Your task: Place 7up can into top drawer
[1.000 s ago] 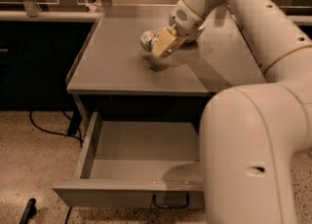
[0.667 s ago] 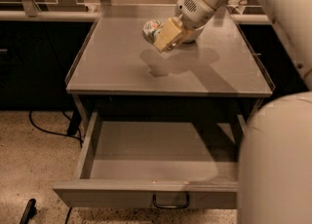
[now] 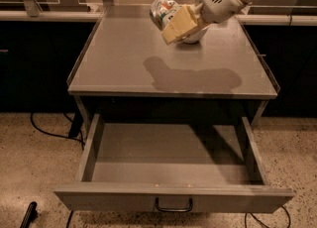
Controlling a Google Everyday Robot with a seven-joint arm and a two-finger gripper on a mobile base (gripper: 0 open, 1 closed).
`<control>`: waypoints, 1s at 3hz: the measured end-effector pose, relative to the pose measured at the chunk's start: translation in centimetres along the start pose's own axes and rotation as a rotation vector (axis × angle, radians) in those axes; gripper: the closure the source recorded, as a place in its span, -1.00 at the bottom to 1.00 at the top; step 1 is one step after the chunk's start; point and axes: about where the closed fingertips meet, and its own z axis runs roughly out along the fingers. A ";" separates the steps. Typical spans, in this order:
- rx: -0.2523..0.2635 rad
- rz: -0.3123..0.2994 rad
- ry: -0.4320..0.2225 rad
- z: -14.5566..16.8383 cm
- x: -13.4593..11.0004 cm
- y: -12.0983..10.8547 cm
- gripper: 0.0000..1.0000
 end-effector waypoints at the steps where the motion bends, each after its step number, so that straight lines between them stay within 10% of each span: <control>1: 0.000 0.000 0.000 0.0 0.0 0.0 1.00; 2: 0.039 0.051 -0.019 0.0 2.1 -0.3 1.00; 3: 0.105 0.119 -0.152 -3.3 3.3 4.3 1.00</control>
Offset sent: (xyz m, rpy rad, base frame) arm -0.0546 -0.0803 -0.0794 0.0279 0.0118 -0.3747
